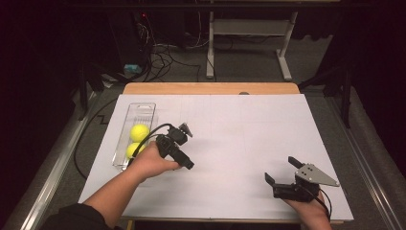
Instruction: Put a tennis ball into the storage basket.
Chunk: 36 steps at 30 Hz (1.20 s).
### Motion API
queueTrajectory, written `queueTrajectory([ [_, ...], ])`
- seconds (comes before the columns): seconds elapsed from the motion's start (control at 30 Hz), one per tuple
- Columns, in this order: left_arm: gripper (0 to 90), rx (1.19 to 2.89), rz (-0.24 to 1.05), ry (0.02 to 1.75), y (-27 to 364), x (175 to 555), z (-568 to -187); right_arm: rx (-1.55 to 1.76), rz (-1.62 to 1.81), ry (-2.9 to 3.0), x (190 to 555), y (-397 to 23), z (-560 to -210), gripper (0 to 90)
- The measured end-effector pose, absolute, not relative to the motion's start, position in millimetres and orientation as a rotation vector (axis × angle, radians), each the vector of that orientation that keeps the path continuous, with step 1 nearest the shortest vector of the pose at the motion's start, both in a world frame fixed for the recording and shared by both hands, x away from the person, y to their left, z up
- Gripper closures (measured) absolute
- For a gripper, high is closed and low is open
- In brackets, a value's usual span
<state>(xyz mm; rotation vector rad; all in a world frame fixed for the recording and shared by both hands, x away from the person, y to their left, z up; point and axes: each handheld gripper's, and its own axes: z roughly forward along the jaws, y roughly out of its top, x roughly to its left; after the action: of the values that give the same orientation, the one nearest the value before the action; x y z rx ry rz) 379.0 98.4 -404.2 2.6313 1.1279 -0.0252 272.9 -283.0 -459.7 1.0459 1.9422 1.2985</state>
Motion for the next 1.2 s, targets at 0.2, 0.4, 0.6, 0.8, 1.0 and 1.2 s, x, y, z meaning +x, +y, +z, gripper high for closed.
queueTrajectory([
  [0.2, 0.4, 2.496, 0.078, 1.114, 100, 362, -421, 1.04, 1.297, 1.946, 273, -282, -460, 0.0],
  [0.4, 0.4, 2.306, 0.107, 1.113, 110, 350, -440, 1.042, 1.3, 1.949, 273, -281, -460, 0.0],
  [0.6, 0.4, 2.173, 0.153, 1.059, 115, 344, -453, 1.04, 1.311, 1.949, 273, -280, -461, 0.0],
  [0.8, 0.1, 2.09, 0.211, 0.97, 122, 338, -459, 1.047, 1.317, 1.951, 273, -278, -463, 0.0],
  [1.0, 0.2, 1.981, 0.292, 0.857, 134, 325, -451, 1.077, 1.323, 1.939, 274, -276, -464, 0.0],
  [1.2, 0.1, 1.842, 0.242, 0.801, 149, 312, -443, 1.102, 1.329, 1.906, 272, -278, -460, 0.0],
])
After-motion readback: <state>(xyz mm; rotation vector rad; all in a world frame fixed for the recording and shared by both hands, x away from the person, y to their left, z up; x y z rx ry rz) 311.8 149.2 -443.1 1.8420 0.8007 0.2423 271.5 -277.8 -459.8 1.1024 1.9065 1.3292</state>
